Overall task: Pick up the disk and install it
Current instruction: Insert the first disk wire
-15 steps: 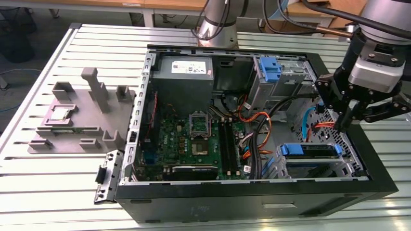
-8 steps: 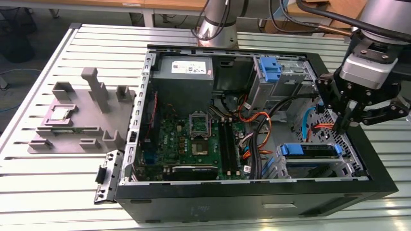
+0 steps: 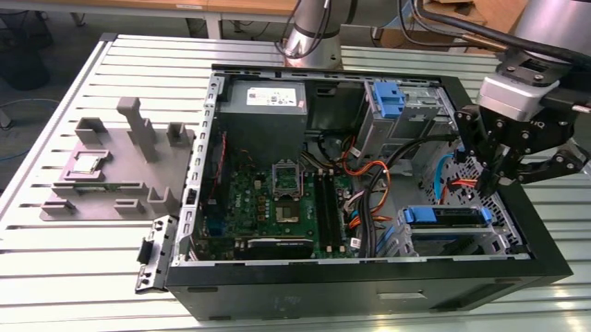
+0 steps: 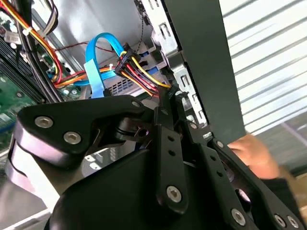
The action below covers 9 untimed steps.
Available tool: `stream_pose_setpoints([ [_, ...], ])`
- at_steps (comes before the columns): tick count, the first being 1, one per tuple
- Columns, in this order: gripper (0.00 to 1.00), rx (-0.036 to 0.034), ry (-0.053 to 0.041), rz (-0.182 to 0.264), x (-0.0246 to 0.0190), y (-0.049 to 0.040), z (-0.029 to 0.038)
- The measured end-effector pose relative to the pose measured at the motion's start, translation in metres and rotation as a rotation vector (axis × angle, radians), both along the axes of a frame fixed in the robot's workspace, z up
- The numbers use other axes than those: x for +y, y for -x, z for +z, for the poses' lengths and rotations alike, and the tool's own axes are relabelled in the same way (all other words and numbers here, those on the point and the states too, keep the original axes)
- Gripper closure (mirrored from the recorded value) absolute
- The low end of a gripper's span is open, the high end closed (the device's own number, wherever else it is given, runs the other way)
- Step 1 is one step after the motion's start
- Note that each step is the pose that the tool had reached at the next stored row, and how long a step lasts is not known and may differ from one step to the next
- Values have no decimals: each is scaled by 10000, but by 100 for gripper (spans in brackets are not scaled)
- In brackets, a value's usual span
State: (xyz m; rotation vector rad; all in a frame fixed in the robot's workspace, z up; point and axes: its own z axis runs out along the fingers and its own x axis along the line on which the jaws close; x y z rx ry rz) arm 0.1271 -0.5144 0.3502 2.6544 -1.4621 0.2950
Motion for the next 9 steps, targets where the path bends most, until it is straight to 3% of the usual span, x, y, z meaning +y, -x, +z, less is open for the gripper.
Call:
stream_pose_setpoints([
  [9, 83, 0, 0, -1605, 1, 0, -9],
])
